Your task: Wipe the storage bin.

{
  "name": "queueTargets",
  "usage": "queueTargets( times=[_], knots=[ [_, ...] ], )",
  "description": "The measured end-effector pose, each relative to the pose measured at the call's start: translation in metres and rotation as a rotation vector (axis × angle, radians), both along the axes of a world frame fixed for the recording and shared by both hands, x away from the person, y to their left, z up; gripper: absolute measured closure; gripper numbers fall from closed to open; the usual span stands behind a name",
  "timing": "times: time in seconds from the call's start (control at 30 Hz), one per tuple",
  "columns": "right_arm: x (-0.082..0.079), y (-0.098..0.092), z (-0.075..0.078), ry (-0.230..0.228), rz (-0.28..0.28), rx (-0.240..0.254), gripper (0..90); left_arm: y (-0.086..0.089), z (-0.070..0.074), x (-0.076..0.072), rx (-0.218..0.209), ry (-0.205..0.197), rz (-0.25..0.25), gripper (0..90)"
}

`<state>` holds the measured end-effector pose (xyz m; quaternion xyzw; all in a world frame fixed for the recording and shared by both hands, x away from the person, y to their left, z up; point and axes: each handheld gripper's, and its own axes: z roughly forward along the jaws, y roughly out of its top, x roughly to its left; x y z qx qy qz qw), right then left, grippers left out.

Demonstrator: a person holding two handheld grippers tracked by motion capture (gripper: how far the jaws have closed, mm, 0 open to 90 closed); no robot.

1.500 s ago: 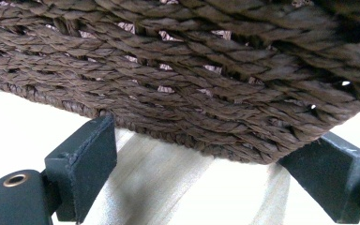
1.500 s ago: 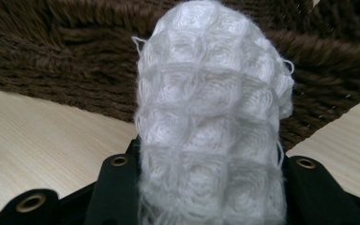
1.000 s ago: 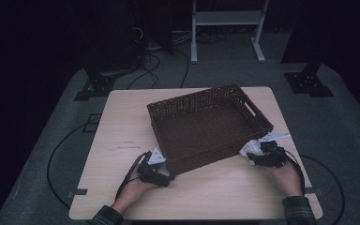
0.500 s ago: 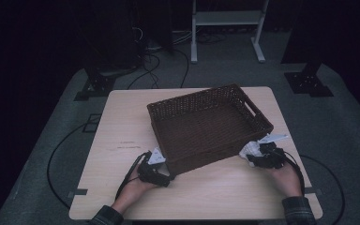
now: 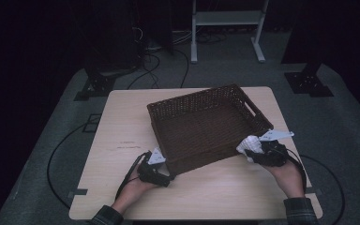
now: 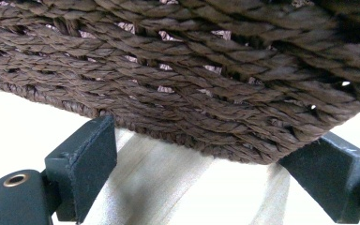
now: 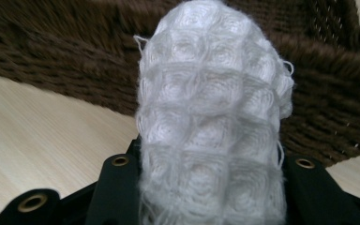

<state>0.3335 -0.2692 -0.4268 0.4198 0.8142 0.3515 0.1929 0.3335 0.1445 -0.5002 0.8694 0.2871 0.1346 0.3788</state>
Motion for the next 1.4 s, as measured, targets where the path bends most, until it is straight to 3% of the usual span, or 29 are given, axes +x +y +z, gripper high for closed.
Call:
queueTargets(
  times=[0.23, 0.5, 1.23, 1.4],
  knots=[
    [-0.005, 0.0, 0.01, -0.029, 0.008, 0.025, 55.8, 0.0, 0.0, 0.0, 0.001, 0.0, 0.0, 11.1],
    [-0.003, 0.0, 0.006, -0.016, 0.01, 0.02, 55.8, 0.0, 0.0, 0.0, 0.0, 0.0, 0.002, 11.0],
    [0.011, 0.018, -0.041, 0.111, 0.028, -0.07, 55.7, 0.0, 0.0, 0.0, -0.001, 0.0, 0.003, 11.0],
    [0.011, 0.02, -0.047, 0.117, 0.035, -0.079, 55.7, 0.0, 0.0, 0.0, 0.0, 0.0, 0.004, 11.0]
  ],
)
